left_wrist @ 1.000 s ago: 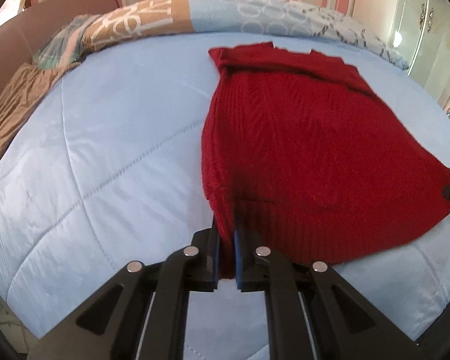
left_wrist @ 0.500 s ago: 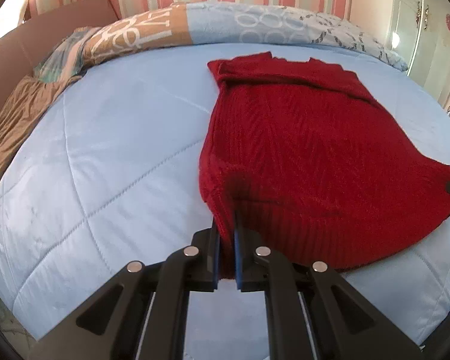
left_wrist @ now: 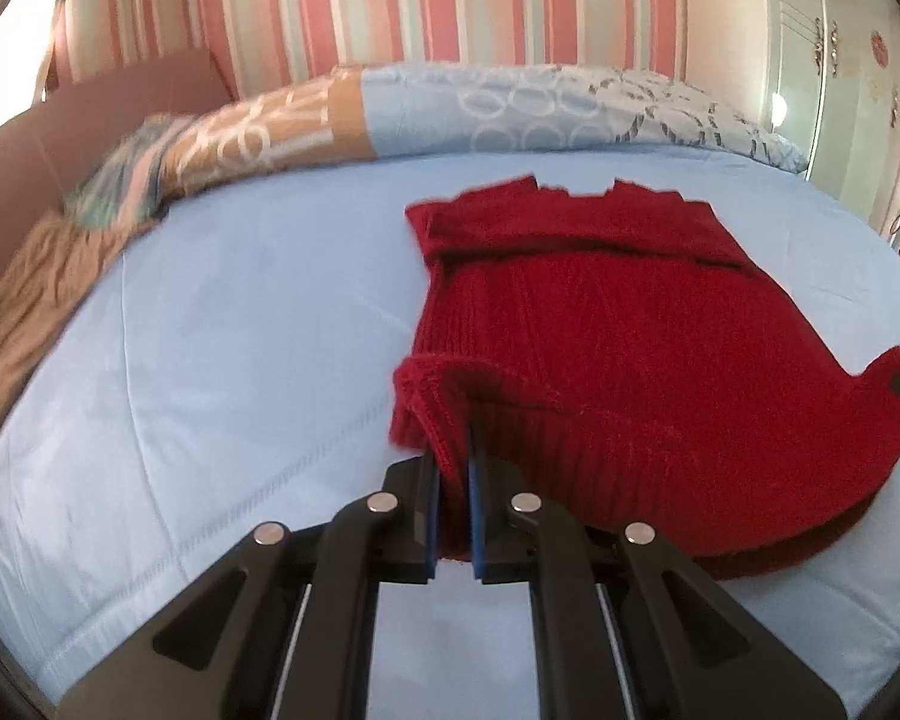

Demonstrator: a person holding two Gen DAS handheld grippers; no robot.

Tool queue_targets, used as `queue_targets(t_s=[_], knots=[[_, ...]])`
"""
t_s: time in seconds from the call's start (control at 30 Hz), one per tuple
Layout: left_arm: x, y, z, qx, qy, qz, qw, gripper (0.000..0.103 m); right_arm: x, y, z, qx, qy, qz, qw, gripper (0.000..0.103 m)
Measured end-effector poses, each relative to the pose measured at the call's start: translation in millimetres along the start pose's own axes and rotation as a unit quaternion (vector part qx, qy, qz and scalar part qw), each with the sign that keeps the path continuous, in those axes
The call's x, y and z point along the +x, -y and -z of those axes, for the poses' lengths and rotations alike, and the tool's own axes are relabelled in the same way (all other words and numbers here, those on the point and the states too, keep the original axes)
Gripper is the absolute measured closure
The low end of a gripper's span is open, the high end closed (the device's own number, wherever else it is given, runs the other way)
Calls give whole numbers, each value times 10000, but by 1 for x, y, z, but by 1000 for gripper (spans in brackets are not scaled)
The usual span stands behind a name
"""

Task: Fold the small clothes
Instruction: 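Lift the hem with both tools and fold it toward the collar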

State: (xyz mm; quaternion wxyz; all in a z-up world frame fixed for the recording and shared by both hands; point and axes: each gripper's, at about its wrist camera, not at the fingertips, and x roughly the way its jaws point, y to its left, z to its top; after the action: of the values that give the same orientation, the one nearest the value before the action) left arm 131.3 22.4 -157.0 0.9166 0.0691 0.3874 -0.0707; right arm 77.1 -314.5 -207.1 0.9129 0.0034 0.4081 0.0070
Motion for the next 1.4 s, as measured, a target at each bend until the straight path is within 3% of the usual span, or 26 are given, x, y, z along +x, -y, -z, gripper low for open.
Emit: queue_targets(t_s=[0.23,0.33,0.47,0.6,0.77,1.0,1.2,1.4], knots=[[40,-3,-43,-128,407,-110,9990,96,26,10,-46,97,651,-23,9978,95],[61,-8,-62,-263,404,-148,9987,96,44,17,-67,248,765,-96,9967,95],[87,-19,-90,-590,240,-92,9979,96,61,21,-98,285,772,-145,9965,95],[102,-18,-118,-531,293,-255,9978,96,78,25,-131,303,767,-165,9965,95],[122,-24,-149,-620,241,-252,9975,96,96,45,-165,671,712,-247,9949,95],[152,-27,-194,-695,237,-177,9971,96,126,47,-209,734,689,-96,9949,95],[218,-28,-205,-641,-237,-180,9975,95,192,62,-215,1000,132,-104,9948,95],[239,-38,-218,-794,-213,-165,9965,95,205,66,-240,1143,333,-263,9925,95]])
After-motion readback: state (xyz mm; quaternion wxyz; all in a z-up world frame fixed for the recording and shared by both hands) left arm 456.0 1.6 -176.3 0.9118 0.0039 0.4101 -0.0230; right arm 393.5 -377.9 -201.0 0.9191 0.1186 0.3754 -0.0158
